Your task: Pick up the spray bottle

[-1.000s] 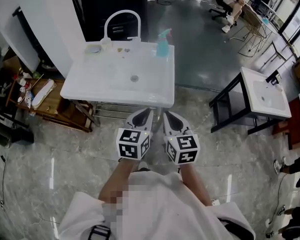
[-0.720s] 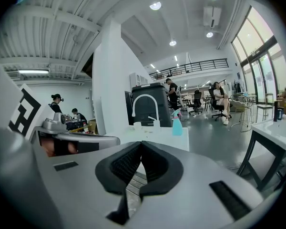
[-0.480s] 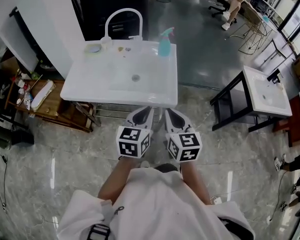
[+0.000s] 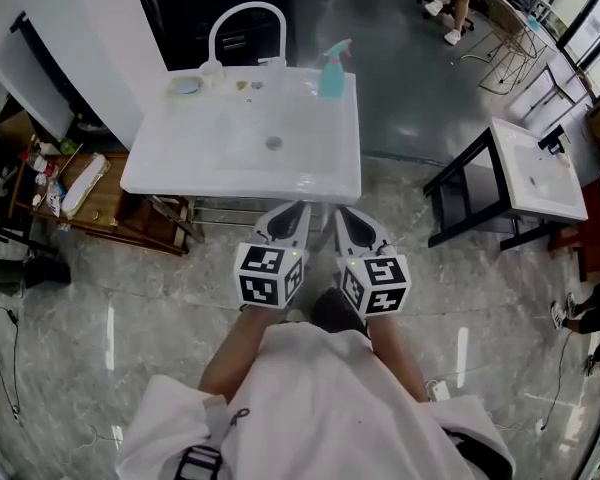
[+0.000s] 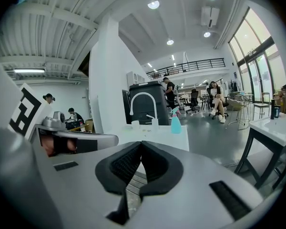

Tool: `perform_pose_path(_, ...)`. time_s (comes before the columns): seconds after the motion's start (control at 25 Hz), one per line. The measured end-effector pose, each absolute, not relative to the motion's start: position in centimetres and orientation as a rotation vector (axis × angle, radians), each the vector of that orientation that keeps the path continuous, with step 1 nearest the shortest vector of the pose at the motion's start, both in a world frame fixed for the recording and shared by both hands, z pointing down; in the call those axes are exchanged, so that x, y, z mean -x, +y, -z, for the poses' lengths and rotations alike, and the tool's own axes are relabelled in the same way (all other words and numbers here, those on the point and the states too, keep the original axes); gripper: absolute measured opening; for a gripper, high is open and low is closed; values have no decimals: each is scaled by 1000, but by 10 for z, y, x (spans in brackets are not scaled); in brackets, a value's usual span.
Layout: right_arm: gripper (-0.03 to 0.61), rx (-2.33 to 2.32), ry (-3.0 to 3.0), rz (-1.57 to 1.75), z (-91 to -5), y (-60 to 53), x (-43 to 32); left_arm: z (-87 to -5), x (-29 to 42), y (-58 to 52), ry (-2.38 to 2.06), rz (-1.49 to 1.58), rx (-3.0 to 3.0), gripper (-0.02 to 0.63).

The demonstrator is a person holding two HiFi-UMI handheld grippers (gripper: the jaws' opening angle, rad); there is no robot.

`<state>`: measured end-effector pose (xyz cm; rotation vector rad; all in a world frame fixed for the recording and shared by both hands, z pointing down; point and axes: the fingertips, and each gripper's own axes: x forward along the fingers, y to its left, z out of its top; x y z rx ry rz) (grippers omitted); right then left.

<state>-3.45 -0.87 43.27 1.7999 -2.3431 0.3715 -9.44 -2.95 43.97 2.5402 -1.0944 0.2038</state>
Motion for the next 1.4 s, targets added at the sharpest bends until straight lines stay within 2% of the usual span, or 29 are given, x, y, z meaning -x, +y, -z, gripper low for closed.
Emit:
perform_pose_path(0.72, 28, -1706, -2397, -383, -442, -52, 28, -450, 89, -68, -1160, -199, -2492, 41)
perform_pose_path(1.4, 28, -1710, -2402, -456, -455, -150, -29, -462, 44, -156, -1209, -252, -2447, 41)
